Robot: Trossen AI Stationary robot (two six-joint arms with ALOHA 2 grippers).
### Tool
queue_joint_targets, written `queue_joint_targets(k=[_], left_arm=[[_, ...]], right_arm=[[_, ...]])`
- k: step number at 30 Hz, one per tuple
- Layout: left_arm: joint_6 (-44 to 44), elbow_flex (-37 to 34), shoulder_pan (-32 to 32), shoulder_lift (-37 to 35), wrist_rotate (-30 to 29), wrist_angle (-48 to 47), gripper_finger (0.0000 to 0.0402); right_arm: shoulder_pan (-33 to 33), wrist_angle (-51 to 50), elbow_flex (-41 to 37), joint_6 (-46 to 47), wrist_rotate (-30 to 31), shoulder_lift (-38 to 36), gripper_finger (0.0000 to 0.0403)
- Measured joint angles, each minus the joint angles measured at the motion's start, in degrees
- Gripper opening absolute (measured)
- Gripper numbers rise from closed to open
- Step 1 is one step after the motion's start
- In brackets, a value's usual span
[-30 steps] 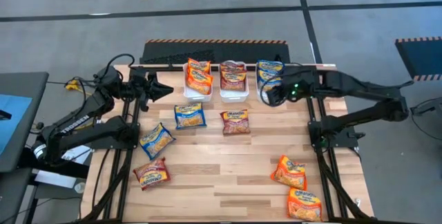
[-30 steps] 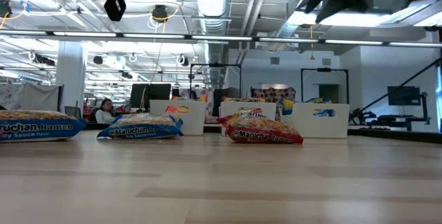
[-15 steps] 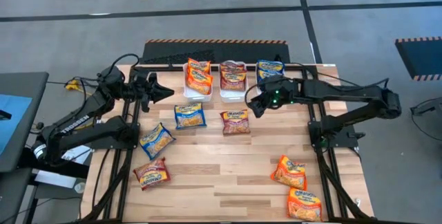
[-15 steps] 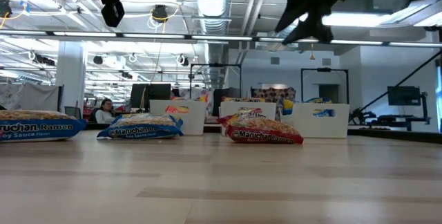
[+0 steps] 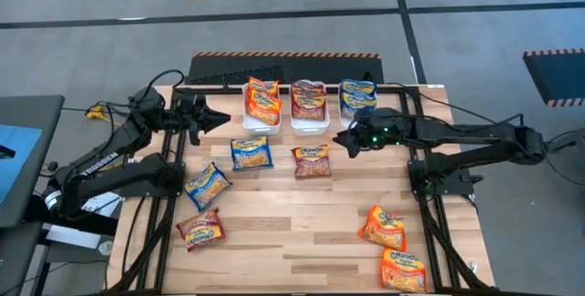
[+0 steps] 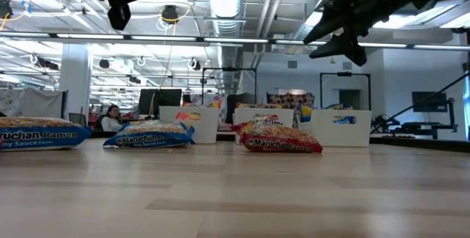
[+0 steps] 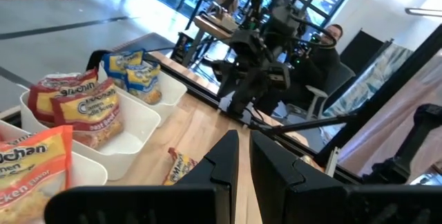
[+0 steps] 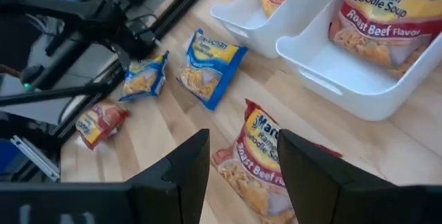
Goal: Sort Maruchan noodles
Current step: Put the red noodle pack into the middle white bin
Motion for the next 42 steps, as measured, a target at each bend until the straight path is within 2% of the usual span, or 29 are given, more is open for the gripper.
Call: queue_joint_targets(k=[5, 16, 25, 28, 37, 40, 42], left_arm=[[0.0, 0.0, 0.0, 0.0, -0.15, 0.0, 0.0022], [0.0, 0.0, -0.02, 0.0, -0.21, -0.02, 0.0022], [0.0, 0.0, -0.02, 0.0, -0.2, -0.02, 0.0022], [0.0, 0.0, -0.02, -0.01, -0.19, -0.02, 0.0022], [0.0, 0.0, -0.02, 0.0, -1.02, -0.03, 0.0022], [0.0, 0.0, 0.0, 0.0, -2.37, -0.04, 0.0022], [0.0, 0.0, 0.0, 0.0, -3.14, -0.11, 0.0022]], right_arm=[[0.1, 2.61, -0.76, -0.01, 0.03, 1.31, 0.0195], [-0.76, 8.11, -0.76, 0.36, 0.52, 10.66, 0.0195], [-0.74, 8.68, -0.76, 4.26, -2.38, 14.86, 0.0214], [-0.85, 9.0, -0.76, 1.26, -2.37, 14.84, 0.0224], [-0.85, 9.93, -0.76, -16.42, -2.43, 17.0, 0.0228], [-0.52, 10.33, -0.68, -17.5, -2.53, 19.81, 0.0228], [0.23, 9.91, -0.76, -13.93, -2.59, 21.53, 0.0228]])
